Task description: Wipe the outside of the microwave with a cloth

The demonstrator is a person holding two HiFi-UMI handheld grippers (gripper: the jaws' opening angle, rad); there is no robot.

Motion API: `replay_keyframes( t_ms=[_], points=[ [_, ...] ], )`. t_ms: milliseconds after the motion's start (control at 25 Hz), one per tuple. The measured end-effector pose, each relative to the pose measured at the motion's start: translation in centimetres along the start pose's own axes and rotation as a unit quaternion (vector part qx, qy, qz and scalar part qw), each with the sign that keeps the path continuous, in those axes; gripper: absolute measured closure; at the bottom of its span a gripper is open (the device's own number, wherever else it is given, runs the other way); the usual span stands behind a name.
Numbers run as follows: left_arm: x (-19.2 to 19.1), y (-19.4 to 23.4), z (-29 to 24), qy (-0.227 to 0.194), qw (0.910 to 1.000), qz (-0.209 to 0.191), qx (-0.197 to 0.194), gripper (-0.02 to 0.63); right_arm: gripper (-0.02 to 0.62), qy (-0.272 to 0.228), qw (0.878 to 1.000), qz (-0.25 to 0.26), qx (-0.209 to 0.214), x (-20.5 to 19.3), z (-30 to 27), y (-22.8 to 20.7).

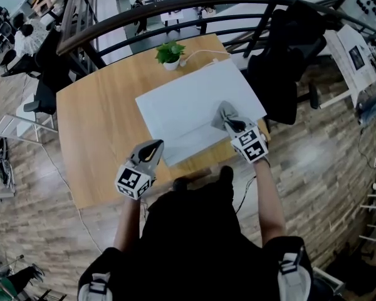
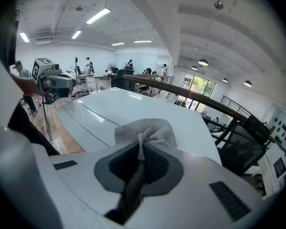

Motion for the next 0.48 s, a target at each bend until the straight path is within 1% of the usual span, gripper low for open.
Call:
replay_keyframes(
  t_ms=[160,480],
  points=[
    [0.6,0.0,-1.1,0.001,1.0,0.003,0.009,0.603,0.583,0.005,1.0,-0.008,-0.01,-0.8,0.4,-2.5],
    [1.8,-0.6,-3.1,0.0,0.9997,0.003,0.026,0.603,0.582,0.014,1.0,-0.016,-0.016,-2.1,0.8,-7.3]
  ],
)
Point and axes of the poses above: the fingertips, and each gripper's own axes: z backward along the fingers, y to its left, x out of its top, the point moved 5 cm from there along z, backward along the fingers, and after that the axes turned 1 degree about -z, right-handed, at the moved point
